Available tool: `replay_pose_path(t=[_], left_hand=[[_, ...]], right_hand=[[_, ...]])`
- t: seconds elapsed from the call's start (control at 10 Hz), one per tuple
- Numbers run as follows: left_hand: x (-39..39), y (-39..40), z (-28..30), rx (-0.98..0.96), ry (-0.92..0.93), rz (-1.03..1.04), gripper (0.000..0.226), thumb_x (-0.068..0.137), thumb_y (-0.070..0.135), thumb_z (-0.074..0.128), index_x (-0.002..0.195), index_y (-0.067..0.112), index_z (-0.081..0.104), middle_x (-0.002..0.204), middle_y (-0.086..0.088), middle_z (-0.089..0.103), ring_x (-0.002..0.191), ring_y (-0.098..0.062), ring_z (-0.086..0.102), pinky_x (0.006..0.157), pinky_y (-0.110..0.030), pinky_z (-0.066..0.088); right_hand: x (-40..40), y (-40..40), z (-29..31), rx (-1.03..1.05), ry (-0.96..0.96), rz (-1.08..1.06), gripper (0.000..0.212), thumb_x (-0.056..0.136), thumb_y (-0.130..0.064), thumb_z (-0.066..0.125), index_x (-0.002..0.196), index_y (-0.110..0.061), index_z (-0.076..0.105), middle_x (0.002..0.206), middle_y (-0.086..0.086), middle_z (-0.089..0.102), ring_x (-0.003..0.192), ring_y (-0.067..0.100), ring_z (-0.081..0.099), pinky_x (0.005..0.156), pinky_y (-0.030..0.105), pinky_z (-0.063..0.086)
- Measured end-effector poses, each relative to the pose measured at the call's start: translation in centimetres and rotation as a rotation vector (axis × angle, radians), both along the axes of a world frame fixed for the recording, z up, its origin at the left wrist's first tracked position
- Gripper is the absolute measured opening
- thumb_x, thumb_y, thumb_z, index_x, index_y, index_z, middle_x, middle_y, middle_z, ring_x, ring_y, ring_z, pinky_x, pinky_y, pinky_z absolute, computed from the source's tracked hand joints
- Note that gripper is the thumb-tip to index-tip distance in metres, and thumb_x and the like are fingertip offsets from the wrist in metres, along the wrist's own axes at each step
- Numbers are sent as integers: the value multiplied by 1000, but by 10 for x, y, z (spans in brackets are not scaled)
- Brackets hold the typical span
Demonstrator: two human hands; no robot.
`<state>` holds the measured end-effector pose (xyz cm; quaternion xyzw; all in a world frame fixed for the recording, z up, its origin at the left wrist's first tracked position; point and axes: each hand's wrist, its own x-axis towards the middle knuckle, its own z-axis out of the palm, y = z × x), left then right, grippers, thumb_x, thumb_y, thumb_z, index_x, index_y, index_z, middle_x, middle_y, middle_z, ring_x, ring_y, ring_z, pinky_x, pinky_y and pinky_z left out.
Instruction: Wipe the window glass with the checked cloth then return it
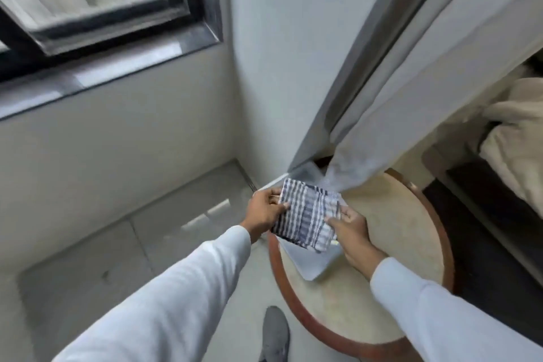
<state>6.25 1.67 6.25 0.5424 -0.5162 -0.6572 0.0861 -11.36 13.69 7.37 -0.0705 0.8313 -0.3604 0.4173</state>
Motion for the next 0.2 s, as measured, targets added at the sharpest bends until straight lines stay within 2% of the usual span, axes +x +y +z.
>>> replay_pose_path(t=[0.1, 0.2], left_hand=[[-31, 7, -48, -148, -70, -29, 29, 98, 10, 80, 127, 6, 76, 105, -2, 76, 100, -20, 70, 79, -7, 55], [-53, 10, -78, -213, -101, -135, 48, 103, 22, 75, 148, 11, 61, 134, -7, 74, 128, -28, 70, 107, -28, 55]], right_hand=[[-17, -4, -55, 14, 33, -10, 31, 96, 1, 74, 126, -1, 73, 123, 21, 80, 115, 41, 77, 108, 59, 61], [-21, -14, -96, 38, 134, 15, 39, 96, -6, 78, 134, -6, 69, 131, 17, 78, 122, 39, 73, 113, 52, 57]])
